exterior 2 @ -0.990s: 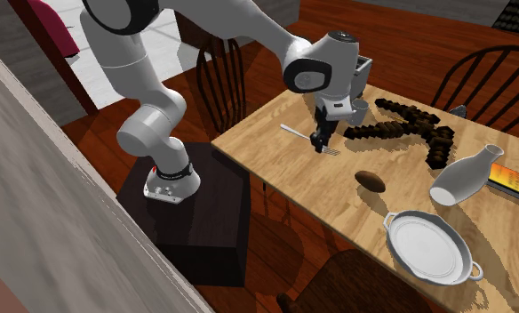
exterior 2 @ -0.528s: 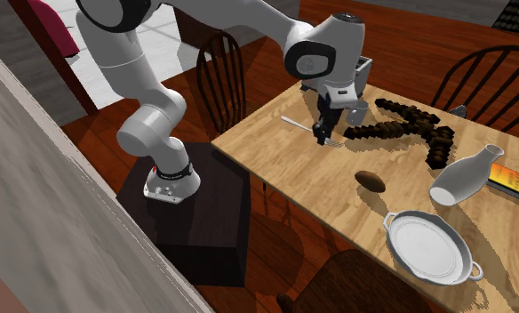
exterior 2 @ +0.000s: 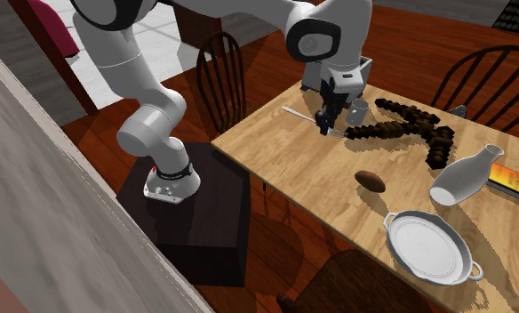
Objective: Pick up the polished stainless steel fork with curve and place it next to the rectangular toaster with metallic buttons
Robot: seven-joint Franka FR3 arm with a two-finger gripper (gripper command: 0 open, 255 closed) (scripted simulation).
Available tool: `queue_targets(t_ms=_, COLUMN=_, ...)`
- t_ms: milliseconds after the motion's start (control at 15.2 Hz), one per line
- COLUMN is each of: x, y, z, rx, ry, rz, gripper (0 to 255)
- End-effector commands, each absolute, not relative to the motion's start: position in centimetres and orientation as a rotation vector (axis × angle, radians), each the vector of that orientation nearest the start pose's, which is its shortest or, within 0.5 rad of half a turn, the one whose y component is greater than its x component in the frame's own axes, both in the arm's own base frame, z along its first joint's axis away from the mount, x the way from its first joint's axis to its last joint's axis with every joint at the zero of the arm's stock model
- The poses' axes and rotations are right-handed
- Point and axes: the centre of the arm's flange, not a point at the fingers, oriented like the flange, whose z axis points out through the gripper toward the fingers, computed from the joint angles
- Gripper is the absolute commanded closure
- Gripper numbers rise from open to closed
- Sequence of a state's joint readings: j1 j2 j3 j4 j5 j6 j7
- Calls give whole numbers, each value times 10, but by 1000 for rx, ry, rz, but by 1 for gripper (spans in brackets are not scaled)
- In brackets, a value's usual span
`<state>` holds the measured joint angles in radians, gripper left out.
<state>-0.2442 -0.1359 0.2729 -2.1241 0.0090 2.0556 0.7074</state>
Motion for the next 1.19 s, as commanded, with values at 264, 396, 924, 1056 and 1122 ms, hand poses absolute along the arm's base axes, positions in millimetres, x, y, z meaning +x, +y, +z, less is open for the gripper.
queue_targets(t_ms=264, x=517, y=45, z=491, rx=-2962, ry=1054, rz=-107, gripper=255)
queue_targets(t_ms=396, x=516, y=71, z=491, rx=-2962, ry=1054, rz=-107, gripper=255)
queue_targets(t_ms=924, x=511, y=177, z=492, rx=-2962, ry=1054, rz=-107, gripper=255)
queue_targets(t_ms=1056, x=510, y=203, z=492, rx=-2962, ry=1054, rz=-107, gripper=255)
queue_targets(t_ms=1122, x=509, y=216, z=492, rx=-2962, ry=1054, rz=-107, gripper=255)
